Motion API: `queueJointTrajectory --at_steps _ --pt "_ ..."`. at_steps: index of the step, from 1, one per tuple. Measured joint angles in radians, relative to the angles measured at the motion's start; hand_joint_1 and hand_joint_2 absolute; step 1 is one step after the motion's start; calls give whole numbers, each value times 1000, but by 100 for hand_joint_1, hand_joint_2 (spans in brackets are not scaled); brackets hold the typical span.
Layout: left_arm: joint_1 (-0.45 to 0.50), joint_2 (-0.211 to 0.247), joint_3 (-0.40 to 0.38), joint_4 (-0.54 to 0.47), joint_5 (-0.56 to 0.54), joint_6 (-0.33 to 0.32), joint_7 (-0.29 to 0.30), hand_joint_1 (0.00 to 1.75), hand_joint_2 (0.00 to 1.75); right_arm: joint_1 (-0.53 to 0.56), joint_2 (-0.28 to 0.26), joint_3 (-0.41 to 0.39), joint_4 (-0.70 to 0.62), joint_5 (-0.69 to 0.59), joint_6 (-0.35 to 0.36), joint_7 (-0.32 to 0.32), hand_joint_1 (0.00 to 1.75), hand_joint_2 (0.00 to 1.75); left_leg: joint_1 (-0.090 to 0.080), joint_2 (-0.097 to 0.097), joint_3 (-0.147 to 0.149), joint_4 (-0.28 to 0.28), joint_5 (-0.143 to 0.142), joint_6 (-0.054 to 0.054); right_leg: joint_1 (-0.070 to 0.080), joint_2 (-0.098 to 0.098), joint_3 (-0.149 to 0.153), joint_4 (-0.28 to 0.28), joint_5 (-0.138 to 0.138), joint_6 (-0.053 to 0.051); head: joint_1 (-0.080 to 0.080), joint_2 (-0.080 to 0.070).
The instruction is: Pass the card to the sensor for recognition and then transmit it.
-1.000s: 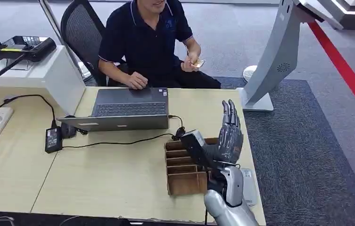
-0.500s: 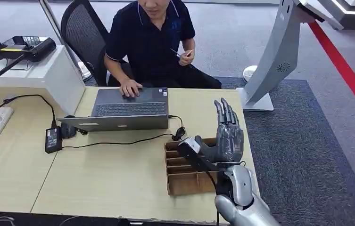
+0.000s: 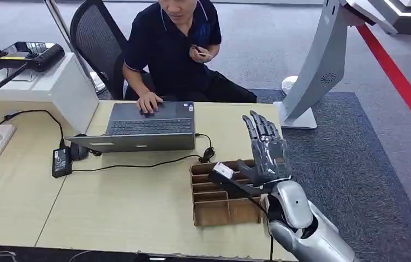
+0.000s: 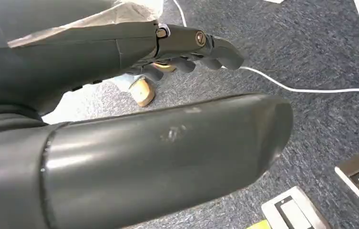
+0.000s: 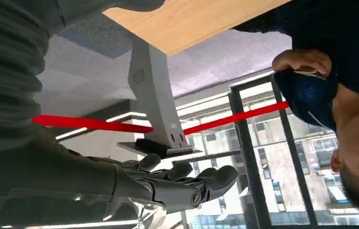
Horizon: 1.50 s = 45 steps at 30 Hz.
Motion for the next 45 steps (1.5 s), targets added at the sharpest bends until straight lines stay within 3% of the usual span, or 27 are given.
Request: queueJointTrajectory --at_steps 5,12,23,33,45 --pt "0 3 0 0 11 0 -1 0 0 -31 -41 31 -40 -13 73 3 0 175 0 0 0 0 0 0 0 0 0 0 0 0 0 0" --pt "1 6 0 0 23 0 -2 0 0 -66 -74 66 -75 -20 121 8 0 175 0 0 0 0 0 0 0 0 0 0 0 0 0 0" --pt "1 10 0 0 35 2 -2 0 0 -92 -92 119 -98 -44 181 8 0 175 0 0 -1 0 0 0 0 0 0 0 0 0 0 0" --pt "3 13 0 0 50 6 -2 0 0 -142 -92 202 -100 -100 327 8 0 175 0 0 -1 0 0 0 0 0 -1 0 0 0 0 0" --pt "5 15 0 0 49 9 -2 0 0 -164 -92 271 -98 -135 353 8 0 175 0 0 -1 0 0 0 0 0 -1 0 0 0 0 0"
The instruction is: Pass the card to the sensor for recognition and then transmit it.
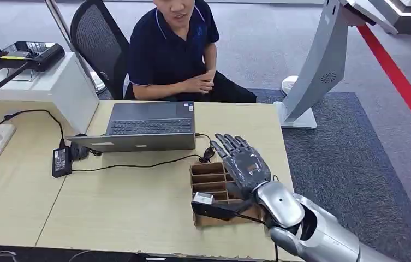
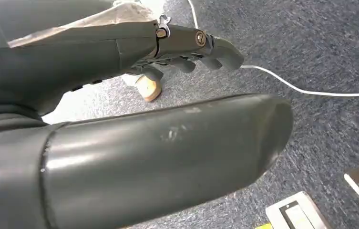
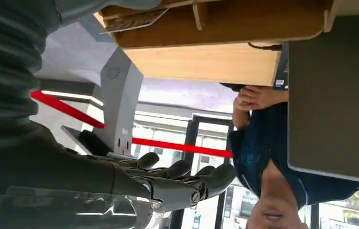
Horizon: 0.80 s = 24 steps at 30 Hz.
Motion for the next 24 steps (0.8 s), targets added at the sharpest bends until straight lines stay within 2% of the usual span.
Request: queueJointTrajectory --at_steps 11,24 --pt "2 0 0 0 0 1 0 0 0 2 0 44 2 -7 -29 4 0 175 0 0 0 0 0 0 0 0 0 0 0 0 0 0" --pt "3 0 0 0 0 3 3 0 0 36 -4 46 40 11 -103 36 0 175 0 0 0 0 0 0 0 0 0 0 0 0 0 0"
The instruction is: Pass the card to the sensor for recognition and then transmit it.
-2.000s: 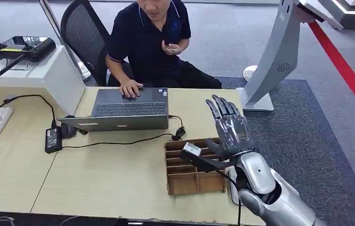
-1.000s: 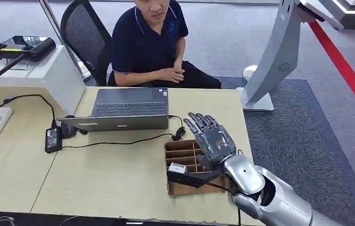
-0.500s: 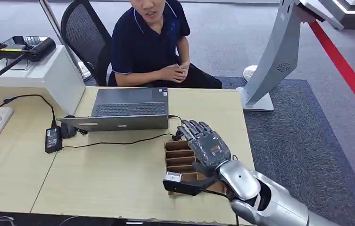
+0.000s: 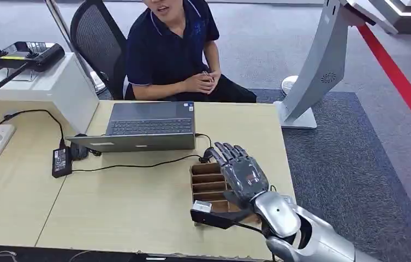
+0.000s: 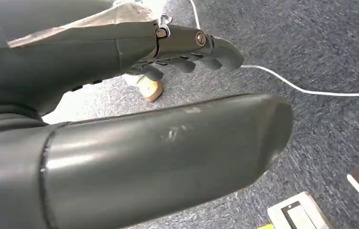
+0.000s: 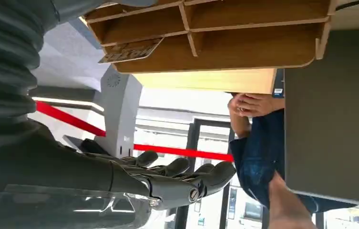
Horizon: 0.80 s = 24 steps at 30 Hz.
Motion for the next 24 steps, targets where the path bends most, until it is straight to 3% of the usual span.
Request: queueJointTrajectory --at_steps 19,24 --pt "0 0 0 0 0 0 2 0 0 29 -3 -20 43 29 -74 10 0 175 0 0 0 0 0 0 0 0 0 0 0 0 0 0" --pt "0 0 0 0 -1 0 4 0 0 46 -1 -42 45 108 -182 30 0 175 0 0 0 0 0 0 0 0 0 0 0 0 0 0"
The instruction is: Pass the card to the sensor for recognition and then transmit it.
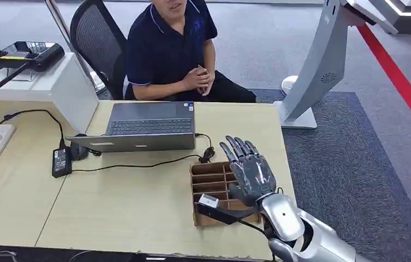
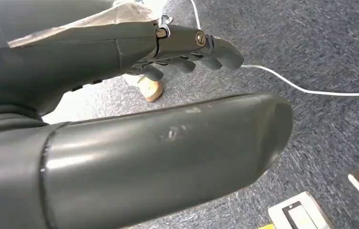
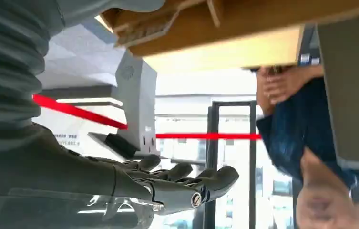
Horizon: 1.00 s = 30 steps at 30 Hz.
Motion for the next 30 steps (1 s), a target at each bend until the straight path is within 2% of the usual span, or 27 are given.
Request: queueJointTrajectory --at_steps 8,30 --pt "0 0 0 0 -1 0 1 0 0 15 1 -29 7 18 -21 2 0 175 0 0 0 0 0 0 0 0 0 0 0 0 0 0" --pt "0 0 0 0 -1 -2 1 0 0 21 6 -57 15 29 19 10 0 175 0 0 0 0 0 0 0 0 0 0 0 0 0 0"
